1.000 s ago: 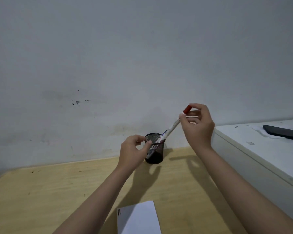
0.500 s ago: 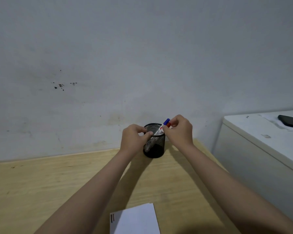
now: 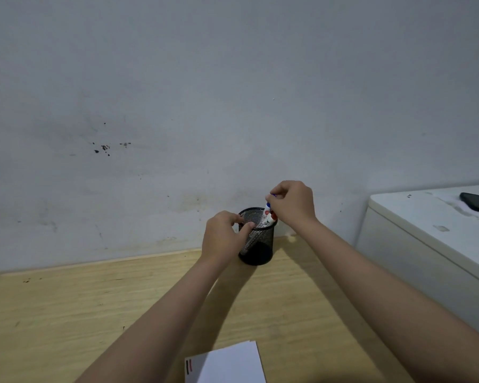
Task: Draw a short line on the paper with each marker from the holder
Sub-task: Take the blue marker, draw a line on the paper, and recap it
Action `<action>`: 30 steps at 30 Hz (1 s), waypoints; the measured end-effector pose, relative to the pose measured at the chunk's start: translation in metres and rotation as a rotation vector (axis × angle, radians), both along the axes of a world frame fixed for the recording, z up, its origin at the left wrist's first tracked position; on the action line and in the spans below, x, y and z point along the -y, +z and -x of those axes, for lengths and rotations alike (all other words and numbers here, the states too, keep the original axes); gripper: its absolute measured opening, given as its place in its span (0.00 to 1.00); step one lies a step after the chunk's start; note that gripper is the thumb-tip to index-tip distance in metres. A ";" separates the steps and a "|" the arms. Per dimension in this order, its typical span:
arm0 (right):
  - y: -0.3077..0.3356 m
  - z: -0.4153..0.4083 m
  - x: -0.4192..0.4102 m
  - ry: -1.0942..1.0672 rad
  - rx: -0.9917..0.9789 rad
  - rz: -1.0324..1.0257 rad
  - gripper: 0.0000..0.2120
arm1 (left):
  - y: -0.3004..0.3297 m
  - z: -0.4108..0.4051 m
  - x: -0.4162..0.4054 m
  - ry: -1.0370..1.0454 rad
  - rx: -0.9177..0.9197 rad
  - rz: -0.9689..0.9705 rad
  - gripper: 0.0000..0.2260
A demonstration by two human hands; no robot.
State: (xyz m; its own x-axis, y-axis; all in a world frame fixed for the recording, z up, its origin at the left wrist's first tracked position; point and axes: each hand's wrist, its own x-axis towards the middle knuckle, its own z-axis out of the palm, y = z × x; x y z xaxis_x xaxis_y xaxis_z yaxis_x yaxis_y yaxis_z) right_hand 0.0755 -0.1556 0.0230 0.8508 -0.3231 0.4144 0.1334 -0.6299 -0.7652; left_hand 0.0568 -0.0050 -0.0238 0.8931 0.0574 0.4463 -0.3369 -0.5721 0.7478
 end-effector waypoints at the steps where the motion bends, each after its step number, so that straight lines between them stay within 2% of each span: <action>1: 0.003 0.003 0.000 0.026 0.048 -0.002 0.01 | 0.000 0.002 0.001 0.002 0.008 -0.027 0.13; 4: 0.019 0.025 0.001 0.075 0.259 0.013 0.02 | 0.003 0.014 0.003 0.007 0.019 -0.027 0.13; 7: 0.028 0.062 -0.001 0.114 0.455 -0.075 0.02 | 0.013 0.039 0.006 -0.021 0.011 0.240 0.07; 11: 0.014 0.115 -0.010 0.219 0.478 -0.215 0.09 | 0.034 0.083 0.007 -0.179 -0.057 0.677 0.04; 16: -0.009 0.170 -0.028 0.328 0.484 -0.240 0.09 | 0.050 0.135 -0.003 -0.208 -0.119 0.857 0.04; 20: -0.011 0.203 -0.036 0.413 0.441 -0.206 0.08 | 0.057 0.165 -0.022 -0.173 -0.062 0.840 0.05; 22: -0.001 0.213 -0.039 0.366 0.426 -0.268 0.09 | 0.058 0.179 -0.031 -0.155 -0.029 0.784 0.05; 26: 0.018 0.223 -0.054 0.266 0.360 -0.413 0.07 | 0.058 0.206 -0.042 -0.127 0.014 0.575 0.06; 30: 0.023 0.229 -0.074 0.340 0.185 -0.468 0.12 | 0.061 0.230 -0.047 -0.214 0.093 0.367 0.06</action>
State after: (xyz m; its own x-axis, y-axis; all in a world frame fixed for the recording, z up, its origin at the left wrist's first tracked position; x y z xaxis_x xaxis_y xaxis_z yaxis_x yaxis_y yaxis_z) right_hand -0.1535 -0.0819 0.0456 0.8659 -0.2296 0.4444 0.4250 -0.1306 -0.8957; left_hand -0.1730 0.0416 0.0370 0.8589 0.0450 0.5102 -0.4949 -0.1834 0.8494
